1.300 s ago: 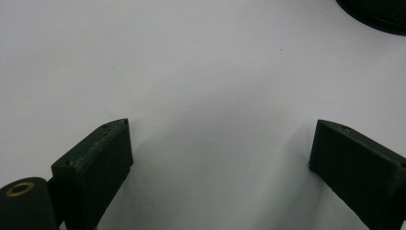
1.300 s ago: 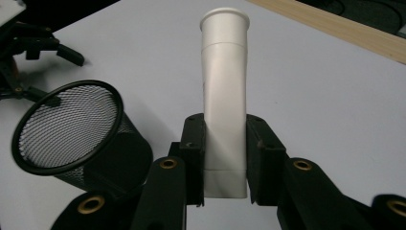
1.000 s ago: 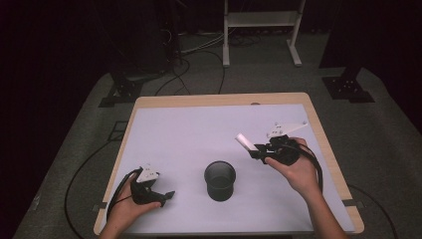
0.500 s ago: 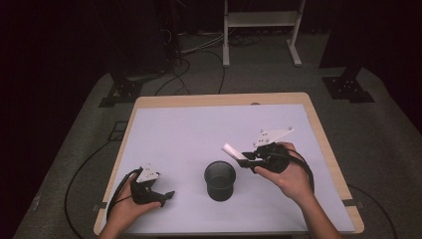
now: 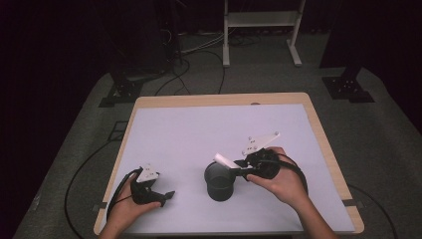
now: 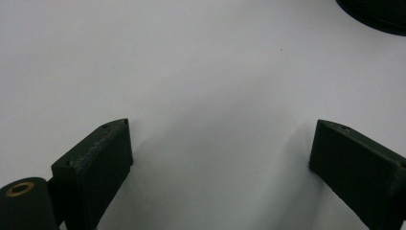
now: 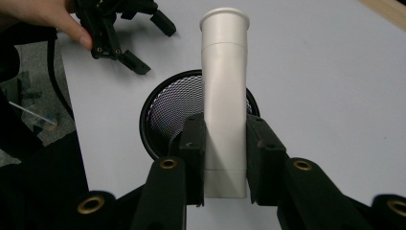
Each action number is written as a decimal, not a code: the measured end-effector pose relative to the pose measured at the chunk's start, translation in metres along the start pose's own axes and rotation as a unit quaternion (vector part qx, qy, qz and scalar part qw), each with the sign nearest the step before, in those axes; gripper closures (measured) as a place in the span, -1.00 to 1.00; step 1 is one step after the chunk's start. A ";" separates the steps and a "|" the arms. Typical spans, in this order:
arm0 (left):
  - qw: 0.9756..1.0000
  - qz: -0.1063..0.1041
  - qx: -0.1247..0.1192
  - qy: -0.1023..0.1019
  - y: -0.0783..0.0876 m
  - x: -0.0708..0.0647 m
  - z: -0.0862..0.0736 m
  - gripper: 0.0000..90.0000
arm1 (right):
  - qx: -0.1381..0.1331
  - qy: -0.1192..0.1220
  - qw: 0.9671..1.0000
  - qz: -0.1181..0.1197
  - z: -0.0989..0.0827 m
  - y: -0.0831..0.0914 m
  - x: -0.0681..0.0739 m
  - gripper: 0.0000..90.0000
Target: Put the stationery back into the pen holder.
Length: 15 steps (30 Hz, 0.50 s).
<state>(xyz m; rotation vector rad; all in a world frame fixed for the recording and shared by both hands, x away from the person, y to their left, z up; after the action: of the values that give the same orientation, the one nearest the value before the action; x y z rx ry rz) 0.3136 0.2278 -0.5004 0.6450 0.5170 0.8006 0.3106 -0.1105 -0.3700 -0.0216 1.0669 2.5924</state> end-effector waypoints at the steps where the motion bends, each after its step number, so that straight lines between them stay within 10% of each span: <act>1: 1.000 0.000 0.000 0.000 0.000 0.000 0.000 -0.85 | 0.002 0.001 1.000 0.001 0.000 -0.001 0.000 0.56; 15: 1.000 0.000 0.000 0.000 0.000 0.000 0.000 -0.85 | 0.024 0.004 1.000 0.012 0.000 -0.012 0.003 0.56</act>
<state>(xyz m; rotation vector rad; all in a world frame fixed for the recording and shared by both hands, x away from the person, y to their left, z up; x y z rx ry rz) 0.3136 0.2278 -0.5004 0.6444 0.5176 0.8006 0.3114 -0.1013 -0.3787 -0.0072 1.1375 2.5889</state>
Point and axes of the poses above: each handheld gripper's, and its own axes: y roughly backward along the jaws, z roughly out of its top, x roughly to its left, the point moved 3 cm from there along -y, roughly forward along the jaws, and after that the axes turned 15 degrees about y, right-handed, at the moved point
